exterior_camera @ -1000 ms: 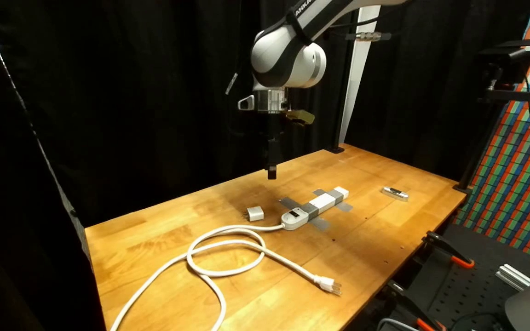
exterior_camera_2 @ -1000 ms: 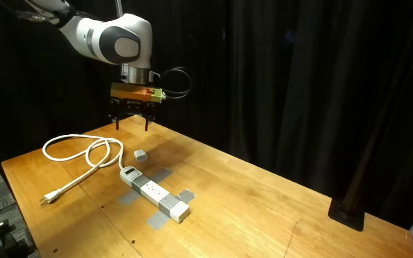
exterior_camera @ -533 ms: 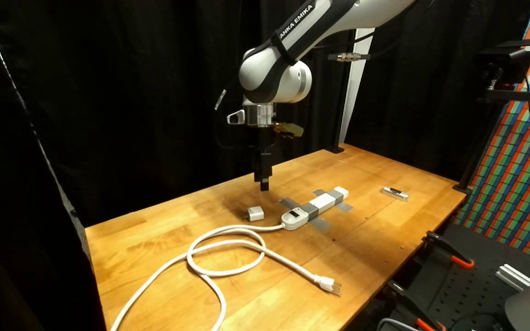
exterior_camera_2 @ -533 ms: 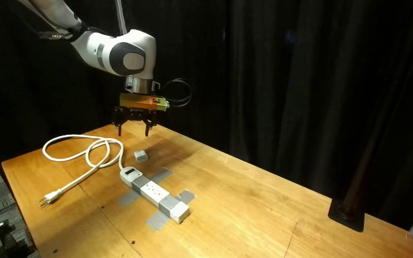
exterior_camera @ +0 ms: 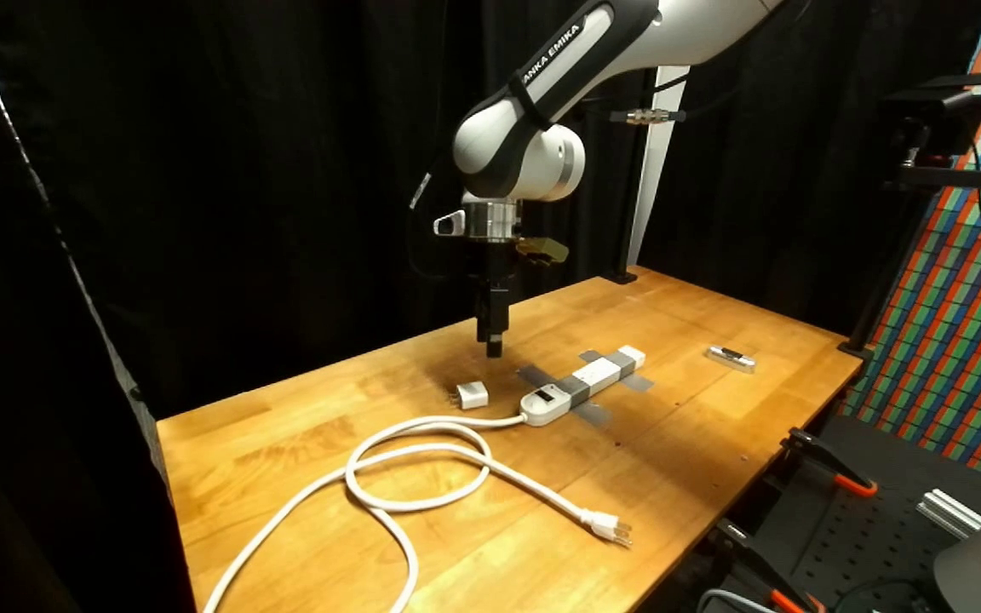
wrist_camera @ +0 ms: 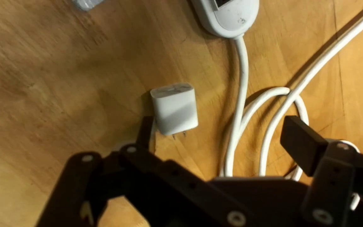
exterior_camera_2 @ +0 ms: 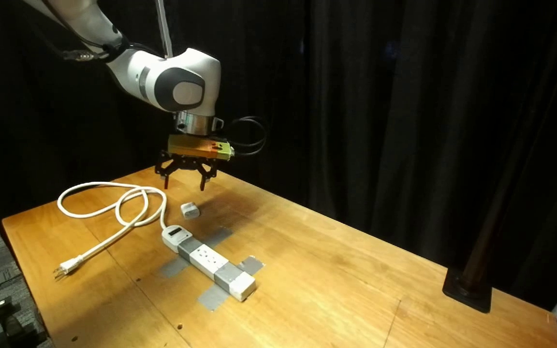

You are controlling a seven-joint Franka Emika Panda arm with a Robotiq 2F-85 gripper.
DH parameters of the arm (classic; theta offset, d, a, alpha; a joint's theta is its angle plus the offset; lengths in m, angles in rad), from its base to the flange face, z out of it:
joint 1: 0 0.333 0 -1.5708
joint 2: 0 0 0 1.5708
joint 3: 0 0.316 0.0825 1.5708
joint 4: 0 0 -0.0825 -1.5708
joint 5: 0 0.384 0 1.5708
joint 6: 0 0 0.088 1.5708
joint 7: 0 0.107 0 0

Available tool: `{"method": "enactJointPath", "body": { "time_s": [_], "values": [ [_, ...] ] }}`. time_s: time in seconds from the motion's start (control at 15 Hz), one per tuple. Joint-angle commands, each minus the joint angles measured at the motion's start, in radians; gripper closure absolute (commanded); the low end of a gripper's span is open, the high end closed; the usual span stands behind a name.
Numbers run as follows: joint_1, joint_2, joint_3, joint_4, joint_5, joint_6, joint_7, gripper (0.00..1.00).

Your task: Plug the charger head into the extension cable

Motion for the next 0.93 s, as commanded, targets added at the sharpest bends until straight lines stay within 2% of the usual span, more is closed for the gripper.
{"method": "enactJointPath", "body": {
  "time_s": [0.0,0.2,0.4,0.47,0.73,0.87],
  "values": [
    [-0.059,0.012,0.026,-0.051,0.051,0.152,-0.070,0.00],
    [-0.084,0.006,0.044,-0.144,0.060,0.414,-0.119,0.00],
    [-0.095,0.009,0.064,-0.226,0.009,0.662,-0.141,0.00],
    [-0.102,0.016,0.072,-0.237,-0.011,0.690,-0.143,0.00],
    [-0.238,0.015,0.219,-0.262,0.015,0.574,-0.227,0.00],
    [-0.306,0.035,0.278,-0.222,0.053,0.427,-0.294,0.00]
  ]
}}
